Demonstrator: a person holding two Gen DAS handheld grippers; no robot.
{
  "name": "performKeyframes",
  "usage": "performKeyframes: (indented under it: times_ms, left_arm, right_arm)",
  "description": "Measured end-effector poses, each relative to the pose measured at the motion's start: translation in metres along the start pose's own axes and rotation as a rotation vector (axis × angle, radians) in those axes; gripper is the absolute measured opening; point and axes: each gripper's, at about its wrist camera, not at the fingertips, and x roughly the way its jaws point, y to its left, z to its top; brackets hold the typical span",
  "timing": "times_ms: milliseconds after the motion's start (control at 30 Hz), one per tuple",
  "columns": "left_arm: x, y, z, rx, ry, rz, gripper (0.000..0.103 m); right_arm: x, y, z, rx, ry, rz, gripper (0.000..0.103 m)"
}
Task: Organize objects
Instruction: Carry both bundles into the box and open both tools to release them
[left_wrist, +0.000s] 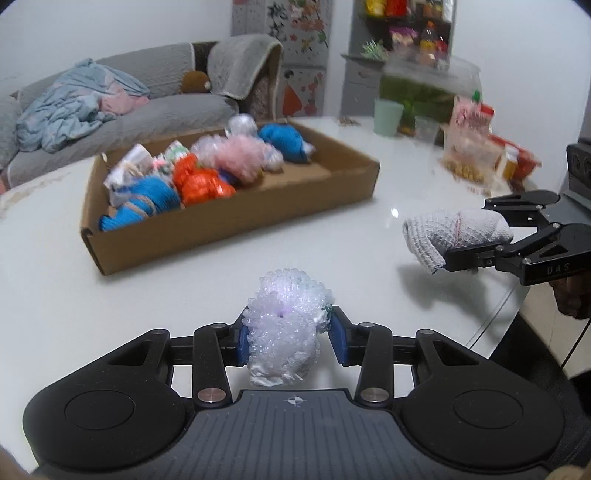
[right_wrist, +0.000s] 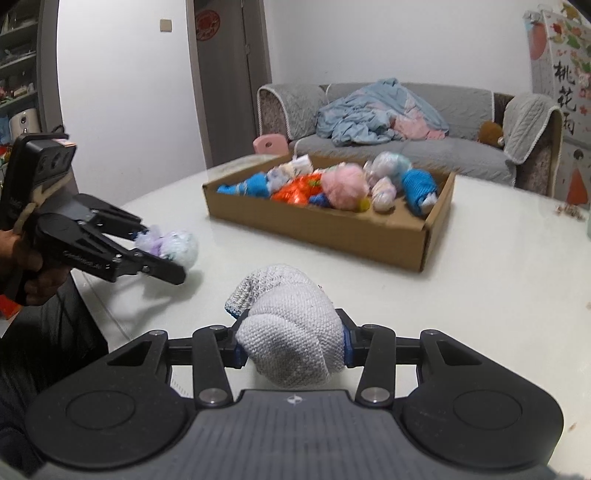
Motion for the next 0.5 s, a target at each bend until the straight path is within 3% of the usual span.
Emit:
performKeyframes:
  times_ms: [267, 500]
  left_arm:
    - [-0.015, -0.005, 0.045, -0.003, -0.069, 0.006, 0.048]
    - [-0.018, -0.018, 0.098, 0.190, -0.129, -0.036, 0.048]
  right_arm:
    - [-0.017, -0.009, 0.042, -0.043, -0.069, 0.002, 0.041]
    - [-0.022, -0.025, 0.093, -0.173, -0.094, 0.062, 0.041]
